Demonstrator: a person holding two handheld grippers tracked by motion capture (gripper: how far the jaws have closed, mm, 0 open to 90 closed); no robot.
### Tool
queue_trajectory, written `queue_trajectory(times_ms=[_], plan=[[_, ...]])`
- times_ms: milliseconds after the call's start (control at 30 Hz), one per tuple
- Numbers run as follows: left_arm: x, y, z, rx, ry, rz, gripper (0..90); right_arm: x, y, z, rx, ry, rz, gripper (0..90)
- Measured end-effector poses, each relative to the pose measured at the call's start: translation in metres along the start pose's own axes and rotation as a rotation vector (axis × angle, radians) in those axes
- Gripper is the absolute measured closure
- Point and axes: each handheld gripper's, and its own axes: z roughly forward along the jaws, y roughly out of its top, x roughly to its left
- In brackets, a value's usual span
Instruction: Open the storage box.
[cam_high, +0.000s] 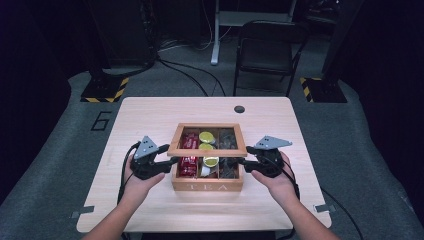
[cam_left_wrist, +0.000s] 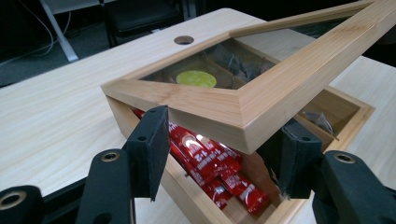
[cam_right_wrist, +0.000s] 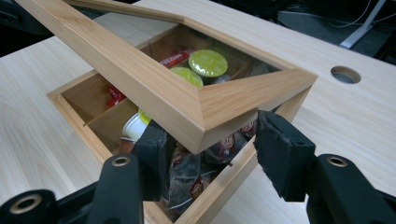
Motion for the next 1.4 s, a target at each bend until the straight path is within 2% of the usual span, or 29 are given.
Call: queue_trajectory(times_ms=[267,533,700,767,867,1133,1333,1400], plan=[[0.002,0.012,-0.002,-0.001,0.012,0.005,46.0,-0.002,0.011,-0.003,-0.018,-0.01,0.0,46.8],[0.006,0.027,-0.003,-0.002,0.026,0.028,47.9,-0.003,0.027,-0.006,-0.029,-0.027,-0.032,47.1],[0.011,0.036,-0.002,-0.014,0.024,0.013,48.3,-0.007,0.036,-0.007,-0.047,-0.031,-0.025,47.8],[0.013,0.04,-0.001,-0.015,0.023,0.006,48.3,-0.009,0.039,-0.005,-0.051,-0.037,-0.051,48.1],[0.014,0.044,-0.001,-0.013,0.029,0.012,48.5,-0.011,0.042,-0.003,-0.042,-0.055,-0.05,47.7],[0.02,0.054,0.0,-0.017,0.029,-0.006,48.8,-0.018,0.047,0.003,-0.027,-0.083,-0.073,51.1],[0.021,0.056,0.001,-0.023,0.034,-0.012,48.9,-0.019,0.051,0.006,-0.031,-0.094,-0.069,55.2],[0.022,0.058,0.001,-0.02,0.032,-0.011,49.0,-0.019,0.053,0.006,-0.045,-0.114,-0.086,58.9]])
